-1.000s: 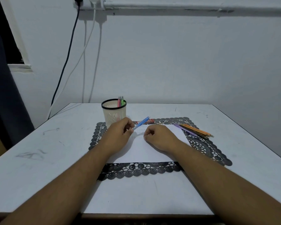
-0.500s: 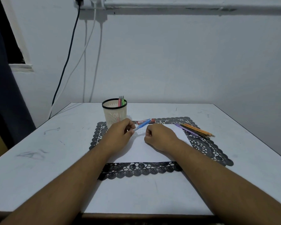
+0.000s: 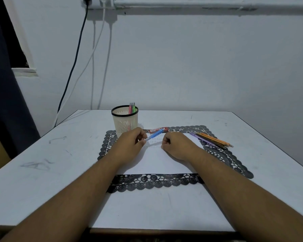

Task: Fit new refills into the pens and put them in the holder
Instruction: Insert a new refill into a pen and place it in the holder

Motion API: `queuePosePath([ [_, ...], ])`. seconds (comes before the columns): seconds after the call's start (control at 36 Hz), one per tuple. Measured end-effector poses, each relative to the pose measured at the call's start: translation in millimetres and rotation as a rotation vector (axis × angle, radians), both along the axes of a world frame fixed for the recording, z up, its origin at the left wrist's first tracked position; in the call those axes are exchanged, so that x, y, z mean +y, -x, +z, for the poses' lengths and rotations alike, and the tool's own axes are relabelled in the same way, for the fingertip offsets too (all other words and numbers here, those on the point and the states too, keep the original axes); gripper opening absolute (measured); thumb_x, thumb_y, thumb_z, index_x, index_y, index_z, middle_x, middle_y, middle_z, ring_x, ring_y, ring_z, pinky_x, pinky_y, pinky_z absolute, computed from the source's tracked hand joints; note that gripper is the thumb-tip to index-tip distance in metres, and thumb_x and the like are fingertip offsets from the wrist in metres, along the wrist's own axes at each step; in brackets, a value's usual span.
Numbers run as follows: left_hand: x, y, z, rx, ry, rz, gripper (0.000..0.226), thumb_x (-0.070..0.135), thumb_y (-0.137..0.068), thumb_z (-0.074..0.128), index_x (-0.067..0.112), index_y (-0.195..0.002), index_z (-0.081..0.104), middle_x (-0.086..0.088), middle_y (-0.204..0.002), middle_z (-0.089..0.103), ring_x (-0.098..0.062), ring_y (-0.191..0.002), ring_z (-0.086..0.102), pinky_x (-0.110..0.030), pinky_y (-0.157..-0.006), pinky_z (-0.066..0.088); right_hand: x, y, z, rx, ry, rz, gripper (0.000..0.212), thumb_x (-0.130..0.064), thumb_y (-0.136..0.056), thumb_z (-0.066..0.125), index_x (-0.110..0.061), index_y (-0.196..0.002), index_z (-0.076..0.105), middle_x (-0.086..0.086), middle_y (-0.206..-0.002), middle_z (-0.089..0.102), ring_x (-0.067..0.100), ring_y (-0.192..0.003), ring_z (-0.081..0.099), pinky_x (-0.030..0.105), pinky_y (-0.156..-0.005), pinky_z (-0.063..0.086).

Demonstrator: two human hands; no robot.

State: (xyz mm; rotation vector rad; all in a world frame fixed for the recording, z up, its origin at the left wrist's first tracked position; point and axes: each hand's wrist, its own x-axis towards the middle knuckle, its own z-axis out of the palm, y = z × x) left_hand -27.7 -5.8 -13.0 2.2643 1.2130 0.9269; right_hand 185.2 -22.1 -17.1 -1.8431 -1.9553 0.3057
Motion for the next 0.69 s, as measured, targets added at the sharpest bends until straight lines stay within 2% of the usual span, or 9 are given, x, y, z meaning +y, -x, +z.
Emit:
queuePosePath([
  [0.17, -1, 0, 0, -0.006, -0.008, -0.003, 0.010, 0.013, -0.100, 0.061, 0.022, -0.100, 0.064, 0.008, -0.090, 0.064, -0.007, -0.078, 0.054, -0.010, -0.063, 0.038, -1, -3, 0, -0.006, -0.010, 0.025, 0.016, -0.026, -0.098, 0.066, -0.012, -0.091, 0.064, -0.003, -0.085, 0.062, 0.016, -0.078, 0.054, 0.031, -0.064, 0.040],
  [0.31, -3, 0, 0, -0.011, -0.003, -0.002, 0.011, 0.012, -0.100, 0.060, 0.022, -0.099, 0.064, 0.010, -0.088, 0.062, -0.007, -0.077, 0.053, -0.010, -0.062, 0.037, -3, -10, 0, 0.153, -0.089, 0.020, 0.011, -0.022, -0.100, 0.064, -0.014, -0.093, 0.063, -0.002, -0.084, 0.063, 0.014, -0.074, 0.052, 0.031, -0.063, 0.039],
  [0.36, -3, 0, -1, -0.005, -0.002, 0.003, 0.011, 0.013, -0.100, 0.060, 0.023, -0.099, 0.064, 0.010, -0.088, 0.062, -0.009, -0.078, 0.054, -0.010, -0.062, 0.037, -2, -13, 0, 0.265, -0.121, 0.009, 0.009, -0.016, -0.099, 0.065, -0.014, -0.091, 0.064, -0.003, -0.078, 0.059, 0.011, -0.069, 0.048, 0.026, -0.061, 0.038],
  [0.44, -2, 0, -1, 0.011, -0.003, 0.011, 0.011, 0.015, -0.100, 0.060, 0.026, -0.098, 0.063, 0.011, -0.090, 0.063, -0.007, -0.079, 0.054, -0.011, -0.061, 0.036, -1, -16, 2, 0.411, -0.139, -0.038, 0.011, -0.011, -0.100, 0.063, -0.016, -0.093, 0.069, -0.005, -0.078, 0.061, 0.008, -0.068, 0.049, 0.013, -0.056, 0.038],
  [0.56, -3, 0, -1, 0.023, 0.005, 0.018, 0.011, 0.017, -0.101, 0.060, 0.026, -0.099, 0.063, 0.011, -0.092, 0.063, -0.006, -0.081, 0.055, -0.017, -0.063, 0.036, 0, -20, 1, 0.406, -0.097, -0.066, 0.017, -0.009, -0.101, 0.062, -0.018, -0.092, 0.074, -0.002, -0.094, 0.070, 0.007, -0.081, 0.060, 0.007, -0.057, 0.042],
  [0.61, -3, -1, -1, 0.023, 0.011, 0.017, 0.011, 0.017, -0.101, 0.060, 0.027, -0.099, 0.063, 0.011, -0.092, 0.064, -0.007, -0.082, 0.055, -0.020, -0.065, 0.038, 0, -21, -2, 0.460, -0.078, -0.057, 0.023, -0.002, -0.099, 0.061, -0.018, -0.089, 0.074, 0.001, -0.089, 0.070, 0.014, -0.079, 0.063, 0.012, -0.063, 0.048],
  [0.67, -3, -1, -2, 0.023, 0.014, 0.017, 0.011, 0.017, -0.101, 0.060, 0.028, -0.098, 0.063, 0.010, -0.092, 0.064, -0.009, -0.082, 0.056, -0.022, -0.065, 0.039, 0, -24, -5, 0.522, -0.068, -0.061, 0.029, 0.000, -0.098, 0.061, -0.022, -0.086, 0.075, 0.002, -0.084, 0.069, 0.019, -0.079, 0.064, 0.028, -0.069, 0.054],
  [0.69, -3, -1, -2, 0.023, 0.015, 0.016, 0.012, 0.017, -0.101, 0.060, 0.028, -0.097, 0.063, 0.009, -0.092, 0.064, -0.010, -0.083, 0.056, -0.023, -0.065, 0.039, 0, -24, -5, 0.544, -0.068, -0.065, 0.029, 0.000, -0.098, 0.061, -0.022, -0.087, 0.076, 0.002, -0.084, 0.069, 0.019, -0.079, 0.064, 0.032, -0.070, 0.054],
])
